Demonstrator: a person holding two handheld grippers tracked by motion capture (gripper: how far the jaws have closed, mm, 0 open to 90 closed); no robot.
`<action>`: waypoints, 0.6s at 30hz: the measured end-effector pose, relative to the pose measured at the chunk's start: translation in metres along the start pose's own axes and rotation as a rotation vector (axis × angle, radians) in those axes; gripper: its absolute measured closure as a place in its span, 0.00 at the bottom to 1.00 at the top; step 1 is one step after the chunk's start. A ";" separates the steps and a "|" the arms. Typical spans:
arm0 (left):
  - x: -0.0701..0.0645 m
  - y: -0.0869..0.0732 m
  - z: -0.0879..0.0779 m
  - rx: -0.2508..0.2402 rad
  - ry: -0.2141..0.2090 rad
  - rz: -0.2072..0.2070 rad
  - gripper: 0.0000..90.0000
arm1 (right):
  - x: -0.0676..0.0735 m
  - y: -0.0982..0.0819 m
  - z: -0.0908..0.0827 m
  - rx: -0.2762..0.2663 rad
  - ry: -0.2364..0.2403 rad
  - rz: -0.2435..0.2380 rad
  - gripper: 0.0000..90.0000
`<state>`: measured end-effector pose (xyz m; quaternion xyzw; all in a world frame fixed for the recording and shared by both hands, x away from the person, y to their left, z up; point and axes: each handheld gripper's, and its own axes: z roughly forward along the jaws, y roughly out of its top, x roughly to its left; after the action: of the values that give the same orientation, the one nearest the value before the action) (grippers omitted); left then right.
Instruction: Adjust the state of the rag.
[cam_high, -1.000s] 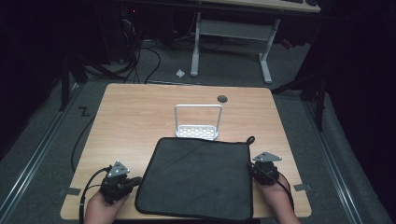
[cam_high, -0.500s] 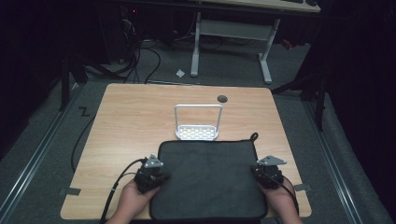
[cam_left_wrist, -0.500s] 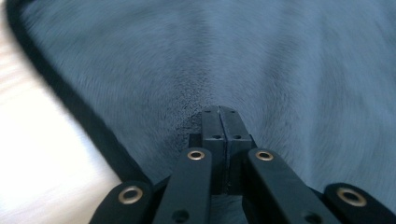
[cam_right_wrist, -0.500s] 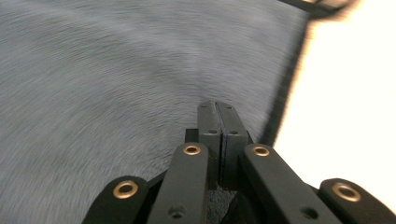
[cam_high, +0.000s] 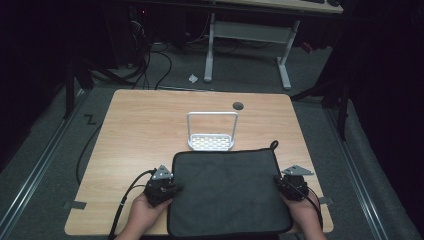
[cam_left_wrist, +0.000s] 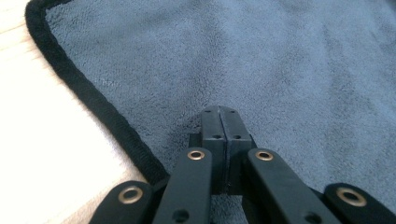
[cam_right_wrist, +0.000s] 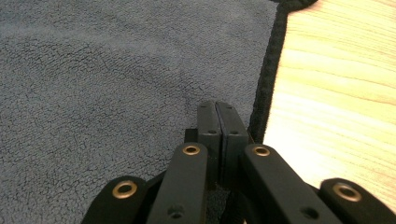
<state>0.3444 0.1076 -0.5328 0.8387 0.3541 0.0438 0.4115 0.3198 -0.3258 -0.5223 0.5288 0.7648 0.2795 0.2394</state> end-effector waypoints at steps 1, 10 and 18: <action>0.000 0.000 0.000 0.001 0.000 -0.004 1.00 | -0.001 -0.001 0.000 -0.005 0.007 0.007 0.98; 0.028 0.021 -0.016 -0.071 0.098 -0.055 0.79 | -0.003 0.002 -0.009 -0.088 0.025 0.030 0.76; 0.065 0.056 0.019 -0.064 0.193 -0.092 0.57 | 0.014 0.011 -0.015 -0.163 0.076 -0.016 0.63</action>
<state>0.4309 0.1130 -0.5196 0.7997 0.4287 0.1169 0.4038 0.3122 -0.3117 -0.5046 0.4904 0.7524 0.3586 0.2546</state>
